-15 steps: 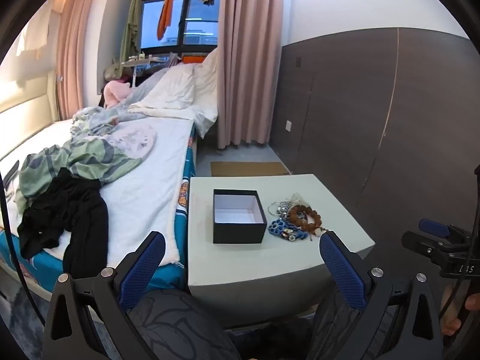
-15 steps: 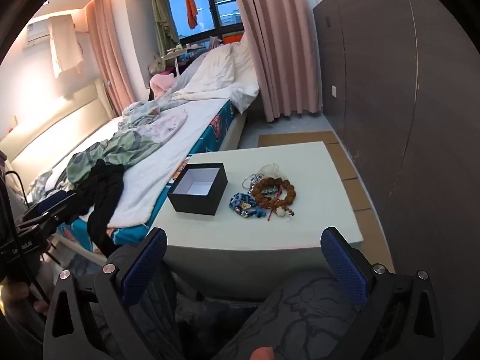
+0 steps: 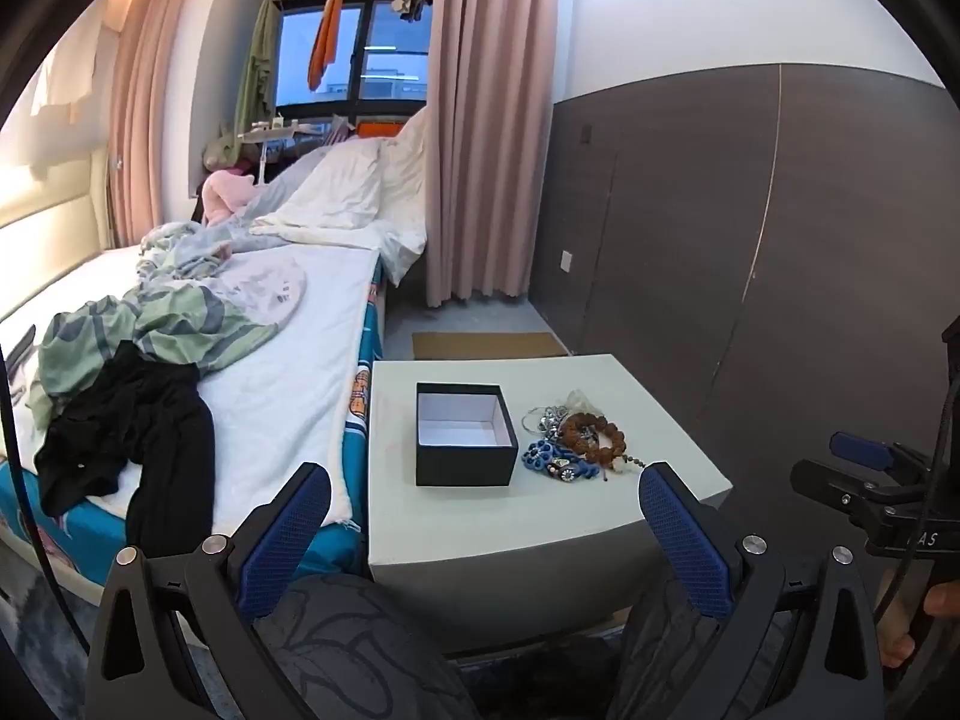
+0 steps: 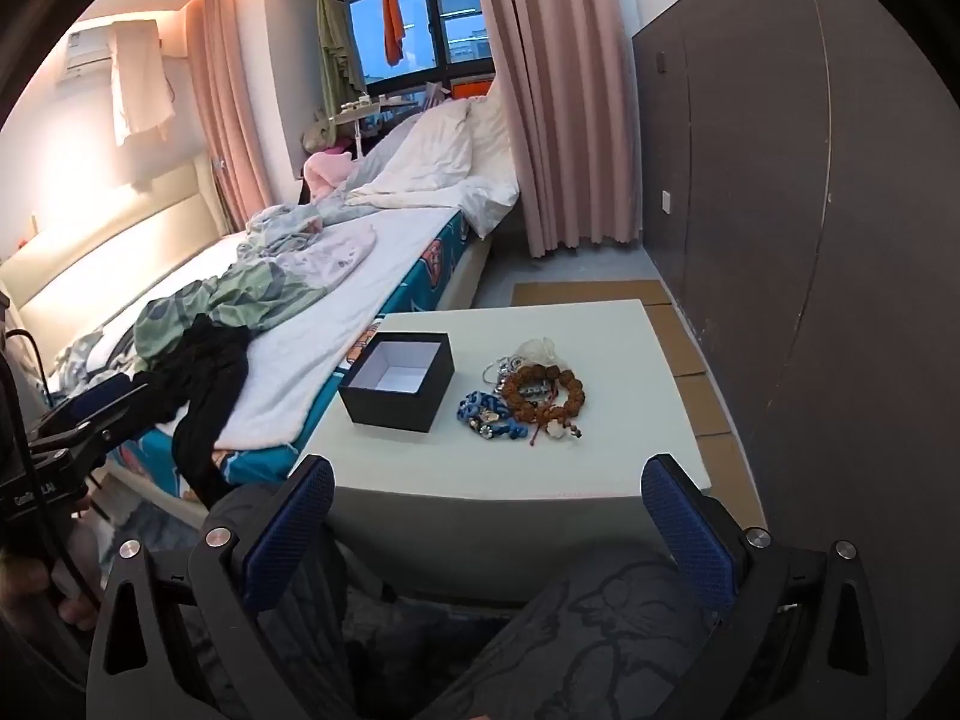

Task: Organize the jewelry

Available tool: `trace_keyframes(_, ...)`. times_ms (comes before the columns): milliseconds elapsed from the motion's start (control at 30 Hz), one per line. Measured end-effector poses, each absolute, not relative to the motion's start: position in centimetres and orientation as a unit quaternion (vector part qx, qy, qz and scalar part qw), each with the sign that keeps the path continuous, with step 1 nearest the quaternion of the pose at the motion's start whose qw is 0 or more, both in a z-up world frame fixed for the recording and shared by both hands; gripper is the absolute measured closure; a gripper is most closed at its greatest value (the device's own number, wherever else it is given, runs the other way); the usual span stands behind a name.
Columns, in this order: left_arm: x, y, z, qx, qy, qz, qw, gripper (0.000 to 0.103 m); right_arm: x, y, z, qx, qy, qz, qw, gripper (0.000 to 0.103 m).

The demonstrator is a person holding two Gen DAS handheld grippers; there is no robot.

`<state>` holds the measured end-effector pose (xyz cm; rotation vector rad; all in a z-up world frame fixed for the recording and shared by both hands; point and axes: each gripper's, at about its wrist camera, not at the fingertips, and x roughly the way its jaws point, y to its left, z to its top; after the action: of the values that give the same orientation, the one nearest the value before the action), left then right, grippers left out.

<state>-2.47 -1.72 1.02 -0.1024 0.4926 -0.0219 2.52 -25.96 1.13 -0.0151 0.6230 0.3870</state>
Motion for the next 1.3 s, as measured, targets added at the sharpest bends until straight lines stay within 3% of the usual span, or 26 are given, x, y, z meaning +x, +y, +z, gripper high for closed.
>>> trace_keyframes(1300,-6.1,-3.9,1.2,-0.038,0.235,-0.015,0.971,0.001,-0.9,-27.3,1.7,-0.005,0.29,0.178,0.94,0.0)
